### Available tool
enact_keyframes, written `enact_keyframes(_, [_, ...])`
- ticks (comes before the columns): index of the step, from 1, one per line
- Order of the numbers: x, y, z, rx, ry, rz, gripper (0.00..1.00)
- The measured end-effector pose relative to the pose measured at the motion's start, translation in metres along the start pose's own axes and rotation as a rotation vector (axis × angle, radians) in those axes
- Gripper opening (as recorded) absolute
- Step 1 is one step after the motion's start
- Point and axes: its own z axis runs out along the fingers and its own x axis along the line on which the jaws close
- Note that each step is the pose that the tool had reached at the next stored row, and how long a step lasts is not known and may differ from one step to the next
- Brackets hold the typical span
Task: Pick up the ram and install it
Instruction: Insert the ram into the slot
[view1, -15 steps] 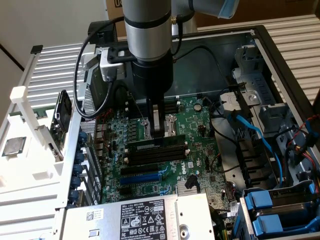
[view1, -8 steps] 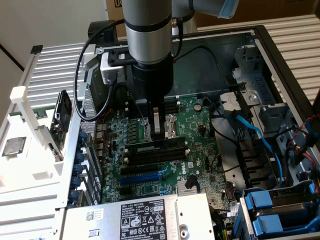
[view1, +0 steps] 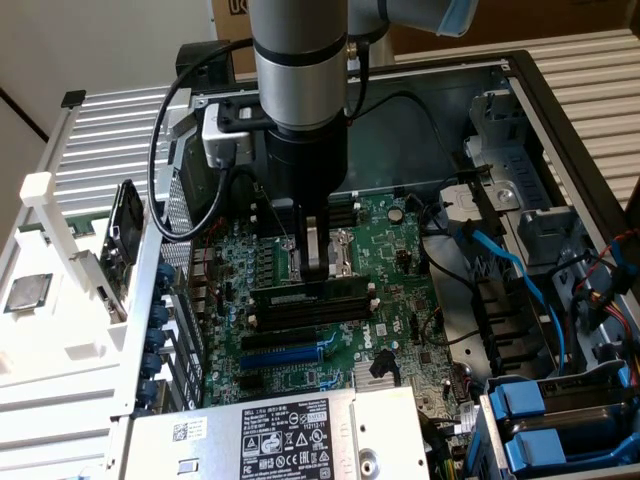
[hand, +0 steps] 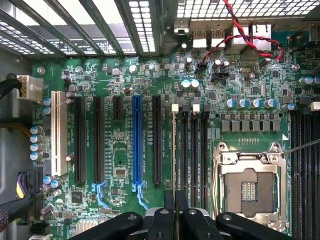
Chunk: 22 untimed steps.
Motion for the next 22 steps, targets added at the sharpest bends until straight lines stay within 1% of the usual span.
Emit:
enact_keyframes(7, [-0.0002, -0.0004, 0.0003, -0.0006, 0.0002, 0.0, 0.13])
enact_keyframes(15, [-0.0004, -0.0007, 0.0034, -0.0006, 0.0002, 0.0, 0.13])
enact_keyframes(19, [-0.0004, -0.0035, 0.0039, -0.0004, 0.0002, -0.006, 0.13])
enact_keyframes(22, [-0.0005, -0.0035, 0.0044, -0.0005, 0.0003, -0.007, 0.13])
